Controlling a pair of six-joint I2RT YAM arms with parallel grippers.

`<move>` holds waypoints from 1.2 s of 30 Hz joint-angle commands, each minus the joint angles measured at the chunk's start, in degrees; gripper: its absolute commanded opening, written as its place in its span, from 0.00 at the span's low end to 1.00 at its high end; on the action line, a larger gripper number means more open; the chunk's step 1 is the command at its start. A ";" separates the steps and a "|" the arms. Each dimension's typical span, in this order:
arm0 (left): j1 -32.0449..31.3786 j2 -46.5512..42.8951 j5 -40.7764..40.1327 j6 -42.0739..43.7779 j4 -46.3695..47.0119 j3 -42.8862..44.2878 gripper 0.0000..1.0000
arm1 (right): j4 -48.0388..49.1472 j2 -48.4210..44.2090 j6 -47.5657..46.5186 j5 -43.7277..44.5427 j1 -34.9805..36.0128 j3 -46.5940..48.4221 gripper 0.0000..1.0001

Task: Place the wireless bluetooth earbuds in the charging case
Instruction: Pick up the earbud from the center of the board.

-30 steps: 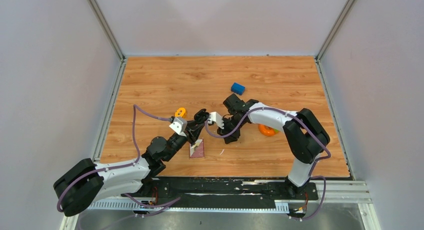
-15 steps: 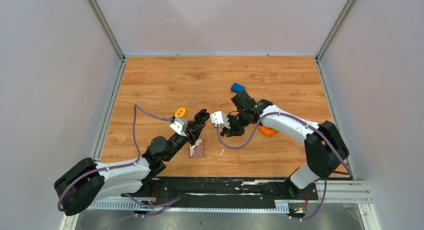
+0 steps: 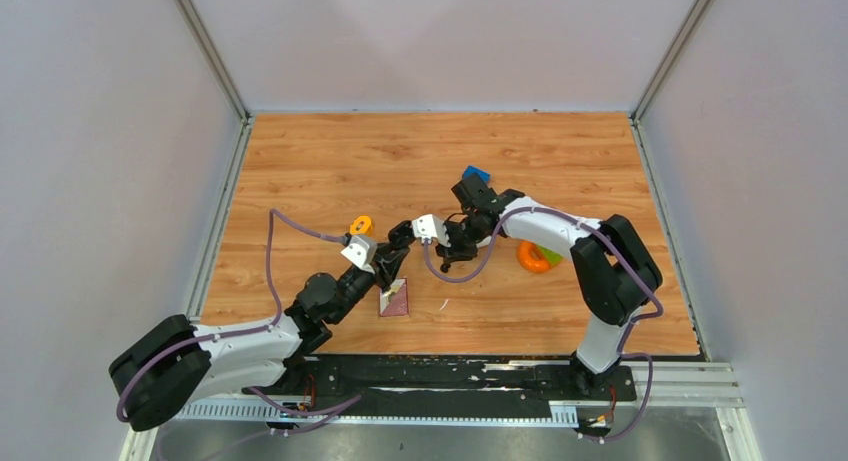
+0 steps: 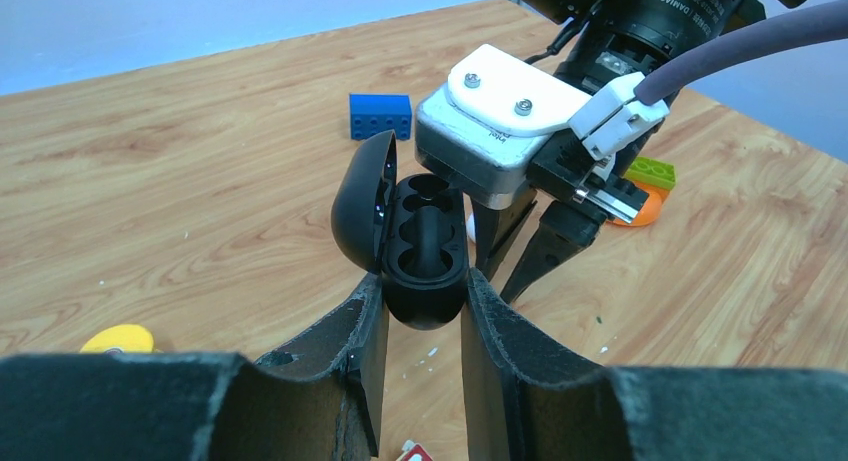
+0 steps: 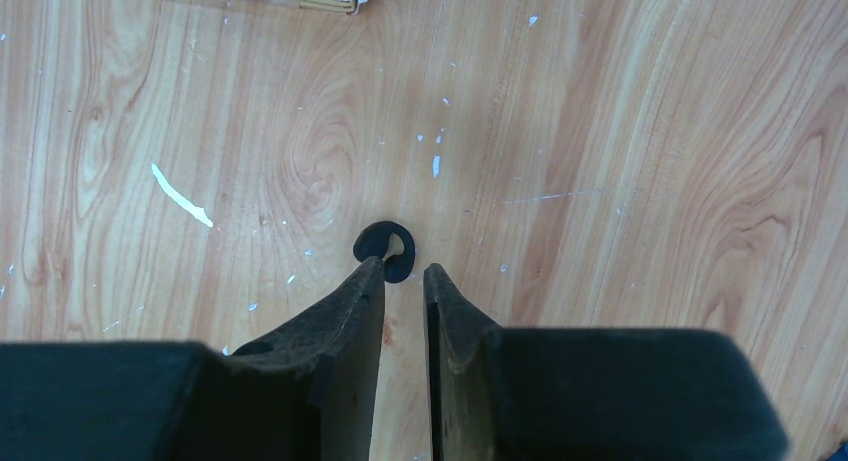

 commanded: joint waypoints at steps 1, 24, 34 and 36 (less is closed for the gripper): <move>-0.09 0.73 -0.84 0.28 3.07 0.62 0.00 | 1.52 1.34 -1.79 -2.30 -0.09 1.82 0.22; 4.03 -7.72 -17.72 -4.07 -4.36 -2.30 0.00 | -5.07 7.89 -4.51 -3.78 -0.05 7.17 0.27; 4.00 -7.87 -16.54 -3.98 -4.41 -2.10 0.00 | -7.37 8.55 -5.78 -2.47 -0.08 7.59 0.29; 4.03 -7.68 -16.29 -3.98 -4.36 -2.06 0.00 | -8.54 8.41 -6.26 -2.25 -0.10 7.64 0.29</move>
